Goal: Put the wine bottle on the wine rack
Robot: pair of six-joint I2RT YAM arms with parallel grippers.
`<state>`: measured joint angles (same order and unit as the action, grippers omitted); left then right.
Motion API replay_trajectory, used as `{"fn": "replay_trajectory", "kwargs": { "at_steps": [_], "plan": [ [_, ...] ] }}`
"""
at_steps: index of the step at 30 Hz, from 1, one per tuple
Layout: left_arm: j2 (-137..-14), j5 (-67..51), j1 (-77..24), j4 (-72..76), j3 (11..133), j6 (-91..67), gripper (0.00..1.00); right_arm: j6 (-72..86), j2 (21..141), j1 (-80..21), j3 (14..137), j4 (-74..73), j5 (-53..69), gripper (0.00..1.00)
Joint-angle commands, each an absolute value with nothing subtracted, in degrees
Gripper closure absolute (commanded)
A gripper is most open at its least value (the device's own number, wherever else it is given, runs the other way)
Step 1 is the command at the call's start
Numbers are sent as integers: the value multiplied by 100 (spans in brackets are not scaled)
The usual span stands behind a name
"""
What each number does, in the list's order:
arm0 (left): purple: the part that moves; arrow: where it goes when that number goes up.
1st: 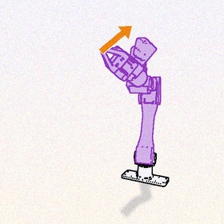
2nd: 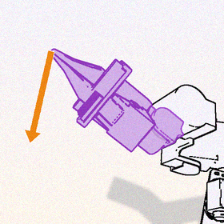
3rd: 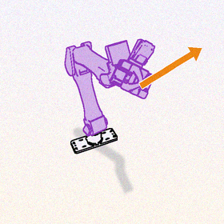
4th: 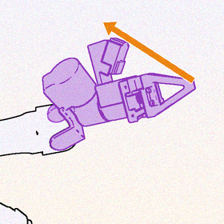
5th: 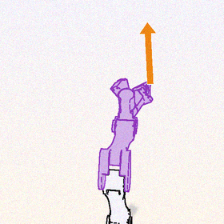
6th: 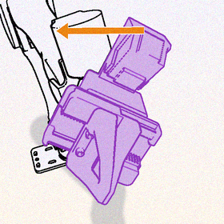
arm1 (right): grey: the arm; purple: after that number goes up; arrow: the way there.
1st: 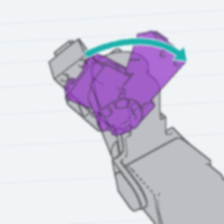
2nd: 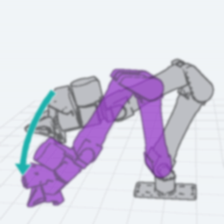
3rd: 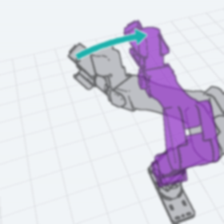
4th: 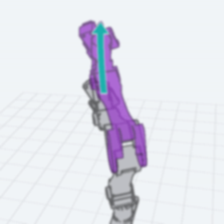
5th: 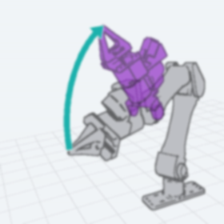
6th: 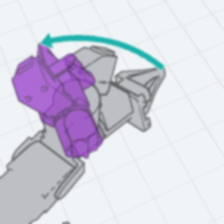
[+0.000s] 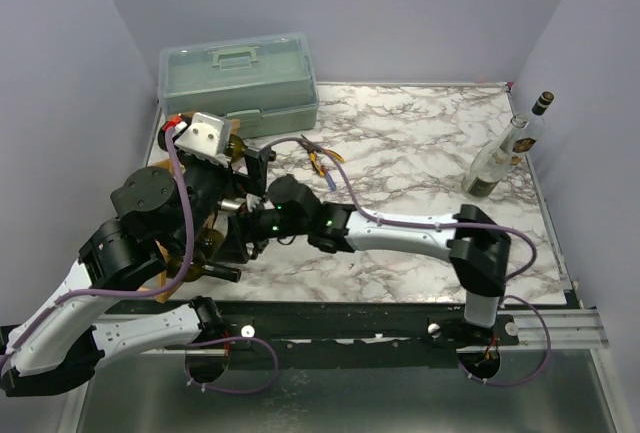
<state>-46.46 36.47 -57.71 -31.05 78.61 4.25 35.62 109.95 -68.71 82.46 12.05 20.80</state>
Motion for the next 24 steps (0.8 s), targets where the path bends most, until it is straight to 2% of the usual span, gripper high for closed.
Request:
{"fn": "replay_trajectory", "kwargs": {
  "at_steps": [1,10,14,19,24],
  "plan": [
    [-4539,3611,-5761,-2549,7820,711,1,2821,9886,-6597,7579,404,1128,30],
    [-4747,3705,-5751,-1427,7148,1687,1,2486,7494,-5165,5762,-473,-613,23],
    [-5183,3754,-5748,-379,6826,2605,1,2423,6672,-4558,5293,-533,-1255,18],
    [-6015,3554,-5566,311,6938,3036,1,2326,6374,-4073,5471,-1055,-2399,12],
    [-6217,2880,-4940,369,6488,1998,1,2370,6320,-2864,5832,-1582,-2262,9]
  ]
}}
